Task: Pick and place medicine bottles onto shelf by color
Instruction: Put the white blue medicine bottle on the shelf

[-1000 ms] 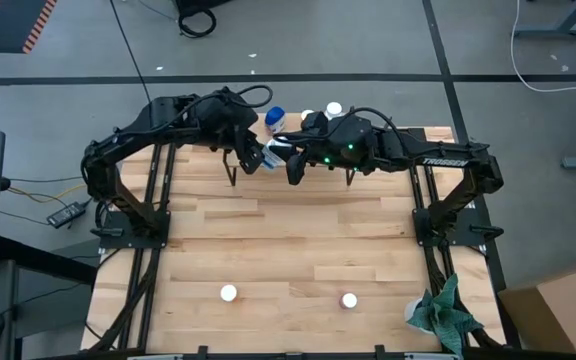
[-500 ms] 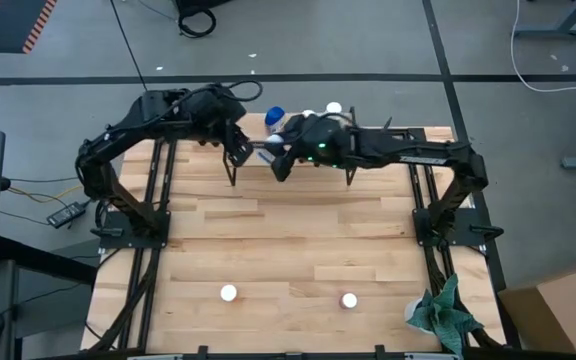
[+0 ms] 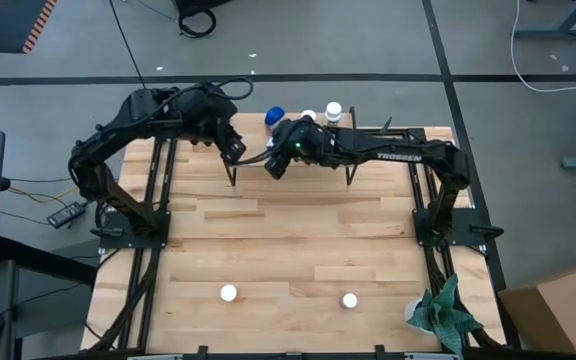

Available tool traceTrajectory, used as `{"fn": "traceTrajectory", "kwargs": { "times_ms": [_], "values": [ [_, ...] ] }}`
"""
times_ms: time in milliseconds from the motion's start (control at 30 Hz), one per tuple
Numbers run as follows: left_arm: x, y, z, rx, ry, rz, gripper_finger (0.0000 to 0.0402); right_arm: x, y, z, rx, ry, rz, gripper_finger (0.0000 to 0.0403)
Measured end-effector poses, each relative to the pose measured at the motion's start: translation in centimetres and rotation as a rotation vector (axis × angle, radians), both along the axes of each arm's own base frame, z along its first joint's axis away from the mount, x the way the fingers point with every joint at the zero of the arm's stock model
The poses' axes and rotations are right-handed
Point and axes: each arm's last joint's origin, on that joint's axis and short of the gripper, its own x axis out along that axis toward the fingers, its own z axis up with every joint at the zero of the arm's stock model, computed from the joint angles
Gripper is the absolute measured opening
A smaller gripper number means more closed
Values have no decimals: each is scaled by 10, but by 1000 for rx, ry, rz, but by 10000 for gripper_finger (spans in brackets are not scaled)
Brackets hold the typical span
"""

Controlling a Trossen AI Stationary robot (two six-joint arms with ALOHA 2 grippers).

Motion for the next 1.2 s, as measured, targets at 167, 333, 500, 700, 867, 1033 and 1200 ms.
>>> {"fn": "traceTrajectory", "kwargs": {
  "times_ms": [167,333,500,700,867,1033,1200],
  "values": [
    [1,0,1,3,-9,3,178,-1,-9,-2,-3,11,-15,188],
    [2,1,2,7,-25,3,174,-3,-18,-2,-1,26,-12,189],
    [2,1,2,5,-33,8,172,0,-20,-8,12,39,-2,193],
    [2,1,2,-5,-42,21,172,9,-22,-19,24,41,13,193],
    [3,1,2,-11,-48,30,172,13,-22,-29,39,70,16,194],
    [3,-1,2,-15,-48,27,172,13,-24,-28,31,69,6,194],
    [3,-1,1,-16,-44,27,172,10,-28,-30,34,91,-5,194]
  ]
}}
